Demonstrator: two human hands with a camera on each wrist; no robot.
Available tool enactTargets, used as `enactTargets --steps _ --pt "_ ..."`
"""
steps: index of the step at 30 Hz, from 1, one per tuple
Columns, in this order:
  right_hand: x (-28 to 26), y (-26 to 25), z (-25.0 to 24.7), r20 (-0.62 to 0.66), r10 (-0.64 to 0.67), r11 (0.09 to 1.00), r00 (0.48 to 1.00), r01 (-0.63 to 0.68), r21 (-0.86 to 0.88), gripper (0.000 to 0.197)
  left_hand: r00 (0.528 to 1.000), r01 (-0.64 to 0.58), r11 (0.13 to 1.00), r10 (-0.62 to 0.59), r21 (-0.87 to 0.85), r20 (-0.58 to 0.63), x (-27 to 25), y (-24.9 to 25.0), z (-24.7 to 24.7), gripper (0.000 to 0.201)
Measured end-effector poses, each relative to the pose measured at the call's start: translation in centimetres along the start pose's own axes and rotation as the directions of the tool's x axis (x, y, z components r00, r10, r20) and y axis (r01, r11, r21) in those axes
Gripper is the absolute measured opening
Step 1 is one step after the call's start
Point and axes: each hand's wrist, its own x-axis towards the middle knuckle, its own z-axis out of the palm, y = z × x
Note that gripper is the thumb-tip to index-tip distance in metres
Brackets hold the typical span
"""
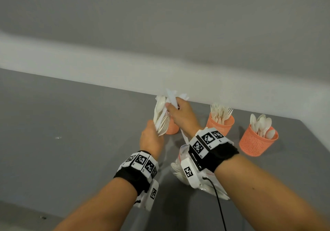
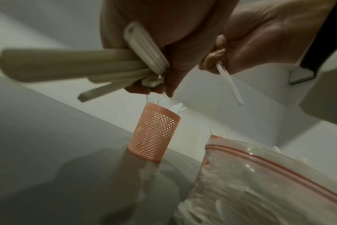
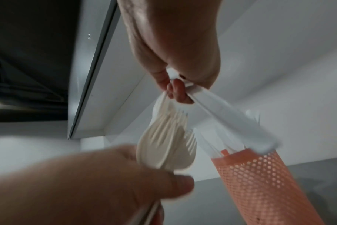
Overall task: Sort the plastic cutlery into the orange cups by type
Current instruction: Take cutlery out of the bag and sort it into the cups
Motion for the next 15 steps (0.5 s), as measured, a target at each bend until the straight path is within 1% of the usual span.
enactTargets --steps 1,3,5,6,7,8,10,11,12,15 --pt "0.5 -0.1 -0.1 -0.049 0.006 0.999 0.999 -0.004 0.035 0.021 1.000 0.010 1.000 -0.010 0.004 0.014 0.2 -0.2 -0.1 0.019" --pt "1.8 -0.9 -1.1 -0.157 0.018 0.984 0.987 0.010 0.179 0.015 0.999 0.044 0.999 -0.043 0.000 0.028 0.7 -0.8 -0.4 0.020" --pt "3.2 -2.1 -2.5 -0.242 0.030 0.938 0.970 0.056 0.341 0.010 0.998 0.068 0.997 -0.067 -0.022 0.018 1.4 -1.2 -0.8 0.021" --pt "3.9 -2.5 -3.1 -0.282 0.028 0.914 0.959 0.090 0.396 0.010 0.997 0.079 0.995 -0.078 -0.058 0.016 1.7 -1.3 -1.0 0.023" --pt "4.6 -2.6 -3.5 -0.320 0.025 0.898 0.947 0.119 0.423 0.010 0.994 0.103 0.986 -0.099 -0.129 0.037 2.0 -1.3 -1.3 0.024" --pt "5.2 -2.6 -3.7 -0.350 0.023 0.890 0.936 0.141 0.435 0.011 0.991 0.126 0.966 -0.115 -0.226 0.064 2.3 -1.2 -1.5 0.022" --pt "6.5 -1.9 -3.3 -0.389 0.017 0.897 0.921 0.158 0.413 0.013 0.976 0.207 0.889 -0.161 -0.408 0.145 2.7 -0.9 -2.2 0.006" --pt "7.1 -1.4 -3.0 -0.399 0.008 0.909 0.917 0.159 0.384 0.014 0.965 0.248 0.849 -0.173 -0.467 0.197 2.9 -0.7 -2.6 0.005" --pt "7.5 -0.8 -2.6 -0.402 -0.002 0.919 0.916 0.161 0.361 0.014 0.951 0.282 0.813 -0.169 -0.509 0.257 3.1 -0.6 -2.9 0.010" --pt "8.4 1.1 -1.1 -0.364 -0.026 0.942 0.931 0.145 0.304 0.008 0.899 0.365 0.712 -0.101 -0.600 0.427 3.6 0.0 -3.6 0.011"
